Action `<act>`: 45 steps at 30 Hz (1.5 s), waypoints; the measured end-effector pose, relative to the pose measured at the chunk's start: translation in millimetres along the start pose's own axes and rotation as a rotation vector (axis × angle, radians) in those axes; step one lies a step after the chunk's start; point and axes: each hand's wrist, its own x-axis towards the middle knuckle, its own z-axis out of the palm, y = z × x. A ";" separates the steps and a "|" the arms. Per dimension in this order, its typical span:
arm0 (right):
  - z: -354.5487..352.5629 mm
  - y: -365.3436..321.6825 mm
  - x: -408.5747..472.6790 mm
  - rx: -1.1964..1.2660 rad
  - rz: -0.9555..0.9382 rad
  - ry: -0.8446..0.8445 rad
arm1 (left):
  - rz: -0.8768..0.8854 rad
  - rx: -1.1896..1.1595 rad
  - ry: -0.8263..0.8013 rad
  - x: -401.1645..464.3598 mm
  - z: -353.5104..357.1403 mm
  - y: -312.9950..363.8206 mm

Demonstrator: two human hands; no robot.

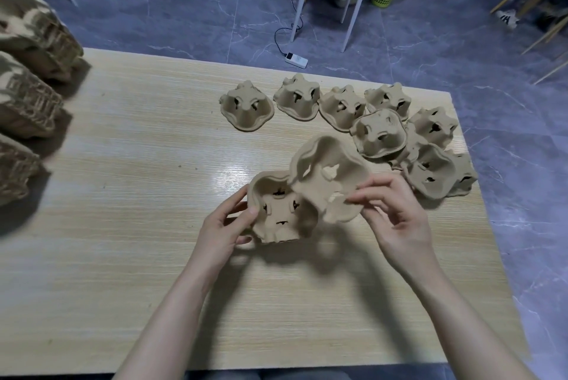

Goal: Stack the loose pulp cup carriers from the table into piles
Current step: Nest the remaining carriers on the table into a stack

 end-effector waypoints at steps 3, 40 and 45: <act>13.2 0.7 -0.6 -0.100 -0.066 -0.126 | -0.007 0.004 -0.013 1.5 -1.4 1.4; 72.6 4.6 -20.1 0.373 0.837 -0.016 | 0.005 0.029 -0.077 2.6 -3.3 9.0; 74.4 3.6 -12.8 0.364 0.854 0.070 | -0.013 0.030 -0.125 19.1 -0.8 19.5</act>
